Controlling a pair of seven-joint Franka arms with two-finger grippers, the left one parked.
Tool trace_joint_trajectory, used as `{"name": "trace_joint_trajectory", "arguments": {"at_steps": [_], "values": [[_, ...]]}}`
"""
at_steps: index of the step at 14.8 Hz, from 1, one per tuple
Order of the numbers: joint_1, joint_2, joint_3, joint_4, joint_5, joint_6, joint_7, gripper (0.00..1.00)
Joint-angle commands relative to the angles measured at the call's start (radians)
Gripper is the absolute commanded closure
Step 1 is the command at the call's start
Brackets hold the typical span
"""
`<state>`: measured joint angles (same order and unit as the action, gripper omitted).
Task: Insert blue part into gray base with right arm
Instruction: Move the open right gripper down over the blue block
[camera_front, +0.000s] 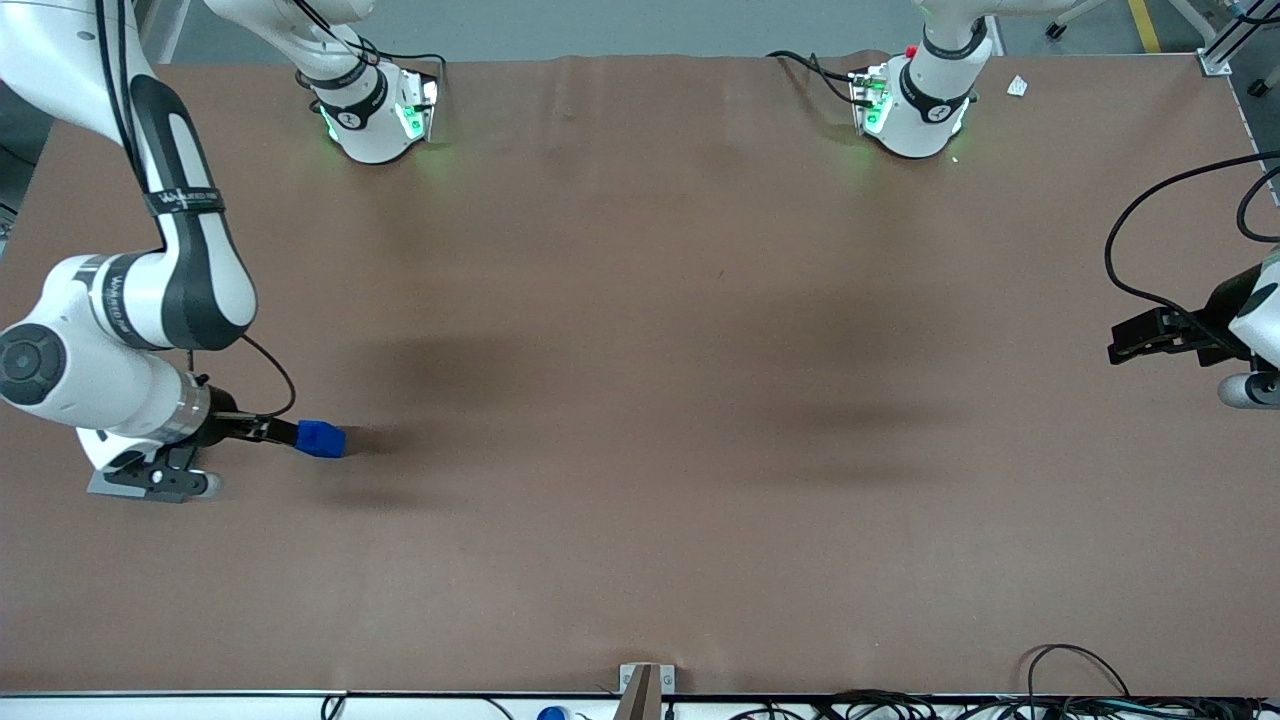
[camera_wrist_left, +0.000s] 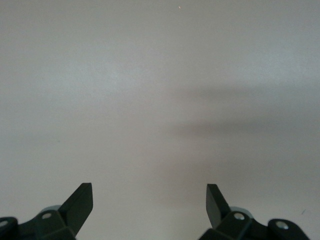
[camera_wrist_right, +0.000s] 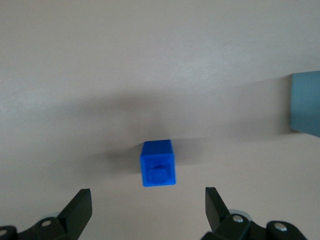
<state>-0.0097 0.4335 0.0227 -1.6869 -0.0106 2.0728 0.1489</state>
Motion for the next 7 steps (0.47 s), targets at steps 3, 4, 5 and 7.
{"name": "trace_joint_trajectory", "arguments": {"at_steps": [3,4,5,7], "values": [[0.054,-0.015,-0.003,-0.040,-0.005,0.021,0.058,0.00],[0.057,-0.015,-0.003,-0.040,-0.005,0.023,0.058,0.00],[0.057,-0.015,-0.003,-0.040,-0.006,0.020,0.057,0.00],[0.059,-0.012,-0.003,-0.040,-0.008,0.020,0.057,0.00]]}}
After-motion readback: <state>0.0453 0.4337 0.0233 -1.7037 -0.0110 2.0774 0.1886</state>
